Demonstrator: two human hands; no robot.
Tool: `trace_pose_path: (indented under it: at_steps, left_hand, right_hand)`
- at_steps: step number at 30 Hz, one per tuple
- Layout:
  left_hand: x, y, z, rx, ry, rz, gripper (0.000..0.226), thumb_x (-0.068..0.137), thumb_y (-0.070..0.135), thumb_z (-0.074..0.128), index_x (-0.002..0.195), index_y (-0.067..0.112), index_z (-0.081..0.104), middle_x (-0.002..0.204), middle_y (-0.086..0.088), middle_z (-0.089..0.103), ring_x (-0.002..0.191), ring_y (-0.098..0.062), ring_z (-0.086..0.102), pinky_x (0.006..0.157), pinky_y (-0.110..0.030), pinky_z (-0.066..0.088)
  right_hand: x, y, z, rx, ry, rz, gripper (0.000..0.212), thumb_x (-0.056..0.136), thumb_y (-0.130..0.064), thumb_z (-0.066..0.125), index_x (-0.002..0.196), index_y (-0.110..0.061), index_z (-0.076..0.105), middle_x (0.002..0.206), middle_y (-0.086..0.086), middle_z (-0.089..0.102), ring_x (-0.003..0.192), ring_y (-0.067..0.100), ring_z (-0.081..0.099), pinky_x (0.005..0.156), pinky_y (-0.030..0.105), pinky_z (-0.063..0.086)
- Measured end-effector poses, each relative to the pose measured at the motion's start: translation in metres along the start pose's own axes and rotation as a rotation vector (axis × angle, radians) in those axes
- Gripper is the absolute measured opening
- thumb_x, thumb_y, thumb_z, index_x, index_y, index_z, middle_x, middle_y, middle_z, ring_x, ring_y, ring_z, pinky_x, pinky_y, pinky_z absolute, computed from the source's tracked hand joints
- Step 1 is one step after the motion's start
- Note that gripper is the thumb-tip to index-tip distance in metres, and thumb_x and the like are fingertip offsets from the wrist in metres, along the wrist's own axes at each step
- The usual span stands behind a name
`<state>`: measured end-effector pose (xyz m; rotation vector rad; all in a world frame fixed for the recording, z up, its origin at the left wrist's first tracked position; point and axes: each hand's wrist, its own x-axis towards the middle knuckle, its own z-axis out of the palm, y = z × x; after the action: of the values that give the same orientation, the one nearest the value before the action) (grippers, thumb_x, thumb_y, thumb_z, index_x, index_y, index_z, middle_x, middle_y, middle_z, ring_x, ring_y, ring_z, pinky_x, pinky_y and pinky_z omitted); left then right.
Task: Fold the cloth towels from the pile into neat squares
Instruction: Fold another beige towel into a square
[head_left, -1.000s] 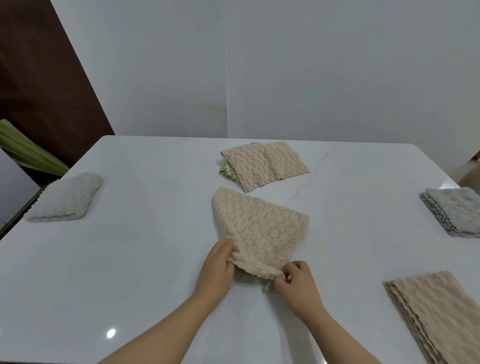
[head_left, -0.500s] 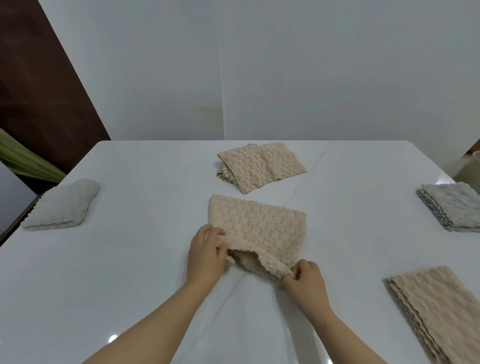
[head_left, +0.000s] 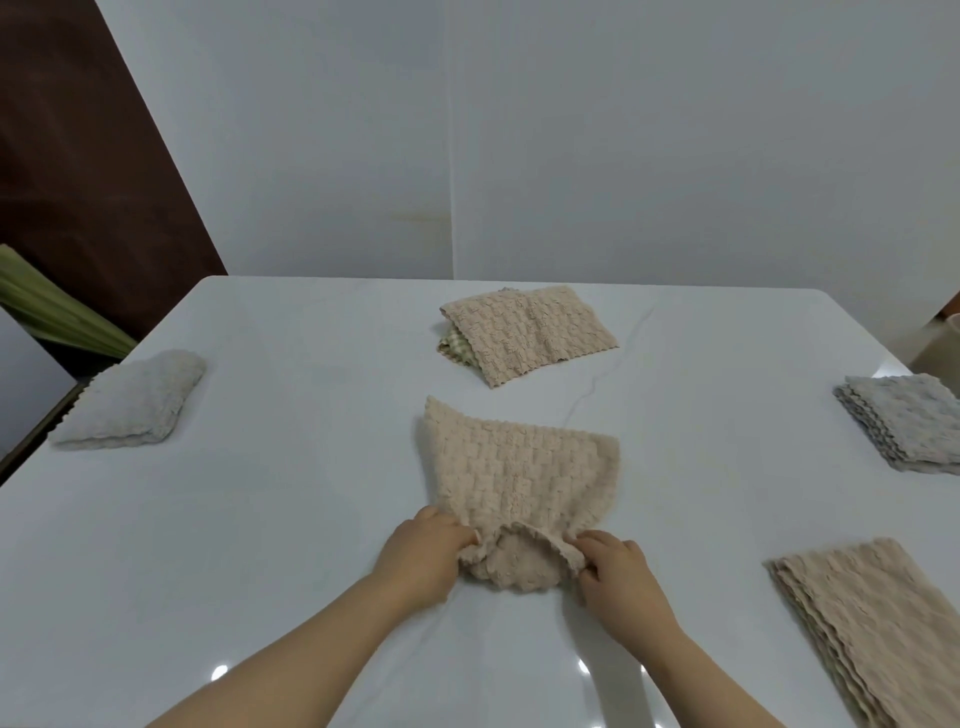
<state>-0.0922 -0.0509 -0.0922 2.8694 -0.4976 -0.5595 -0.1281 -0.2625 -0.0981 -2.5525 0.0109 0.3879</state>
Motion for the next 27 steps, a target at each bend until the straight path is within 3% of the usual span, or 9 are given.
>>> trace_pose_path:
  at_steps: [2,5,7,11,15,17,20,24,27]
  left_hand:
    - [-0.002,-0.001,-0.005,-0.056,-0.044,0.003,0.015,0.086,0.014,0.044,0.076,0.02,0.054,0.093,0.001,0.054,0.1,-0.019,0.046,0.07,-0.026,0.037]
    - [-0.003,-0.003,-0.013,-0.236,-0.148,-0.053,0.044,0.088,0.048,0.047,0.054,0.022,0.035,0.062,0.006,0.041,0.063,-0.011,0.041,0.056,-0.027,0.029]
    - [-0.004,-0.003,-0.018,-0.336,-0.141,-0.096,0.045,0.092,0.053,0.039,0.061,0.021,0.045,0.061,0.007,0.045,0.058,-0.009,0.042,0.06,-0.028,0.034]
    - [0.0,-0.008,-0.016,-0.476,0.173,-0.253,0.019,0.097,0.027,0.041,0.097,0.014,0.055,0.081,0.001,0.055,0.074,-0.015,0.053,0.067,-0.027,0.044]
    - [0.0,-0.013,-0.01,-0.593,0.212,-0.495,0.047,0.092,0.025,0.051,0.133,0.012,0.034,0.123,-0.012,0.046,0.095,-0.021,0.051,0.076,-0.028,0.041]
    - [0.002,-0.014,-0.007,-0.672,0.192,-0.529,0.062,0.089,0.026,0.055,0.141,0.011,0.024,0.13,-0.013,0.045,0.109,-0.025,0.053,0.086,-0.032,0.044]
    - [0.005,-0.012,-0.005,-0.786,0.132,-0.475,0.065,0.087,0.022,0.059,0.141,0.014,0.024,0.127,-0.008,0.053,0.111,-0.024,0.055,0.089,-0.032,0.046]
    - [0.007,-0.008,-0.002,-0.709,0.102,-0.4,0.061,0.087,0.02,0.055,0.141,0.023,0.027,0.125,-0.002,0.056,0.108,-0.021,0.057,0.086,-0.029,0.047]
    - [0.006,-0.014,0.0,-0.649,0.224,-0.396,0.05,0.089,0.015,0.048,0.135,0.031,0.037,0.105,0.003,0.062,0.087,-0.015,0.059,0.07,-0.026,0.048]
  right_hand:
    - [-0.002,0.002,-0.003,-0.012,0.034,0.054,0.032,0.09,-0.015,0.038,0.061,-0.026,0.042,0.079,-0.014,0.048,0.086,0.019,0.043,0.06,0.019,0.033]
    - [-0.003,0.003,-0.011,0.056,0.098,0.153,0.04,0.092,-0.026,0.038,0.055,-0.015,0.03,0.058,-0.004,0.036,0.06,0.016,0.037,0.053,0.027,0.027]
    - [-0.004,-0.001,-0.015,0.055,0.117,0.187,0.047,0.094,-0.036,0.036,0.053,-0.015,0.025,0.053,-0.001,0.031,0.052,0.015,0.031,0.051,0.026,0.024]
    - [0.0,-0.004,-0.015,-0.052,0.108,0.226,0.047,0.091,-0.039,0.043,0.052,-0.017,0.029,0.05,-0.003,0.032,0.049,0.013,0.032,0.05,0.025,0.026]
    - [0.0,-0.006,-0.011,-0.124,0.084,0.253,0.023,0.087,-0.03,0.047,0.067,-0.022,0.039,0.072,-0.006,0.046,0.067,0.014,0.047,0.063,0.026,0.041]
    - [-0.003,-0.007,-0.008,-0.138,0.122,0.245,0.008,0.087,-0.026,0.047,0.094,-0.024,0.047,0.098,-0.002,0.051,0.087,0.017,0.051,0.072,0.028,0.046]
    - [-0.001,-0.003,-0.006,-0.167,0.107,0.202,0.055,0.088,-0.02,0.044,0.14,-0.032,0.028,0.141,0.004,0.032,0.118,0.025,0.041,0.085,0.029,0.046]
    - [0.004,-0.012,-0.007,-0.25,0.012,0.118,0.056,0.092,-0.02,0.036,0.144,-0.035,0.021,0.152,-0.003,0.019,0.124,0.026,0.033,0.094,0.032,0.042]
    - [0.008,-0.016,-0.003,-0.255,-0.012,0.036,0.053,0.093,-0.02,0.033,0.144,-0.03,0.022,0.155,-0.012,0.012,0.125,0.023,0.031,0.097,0.031,0.037]
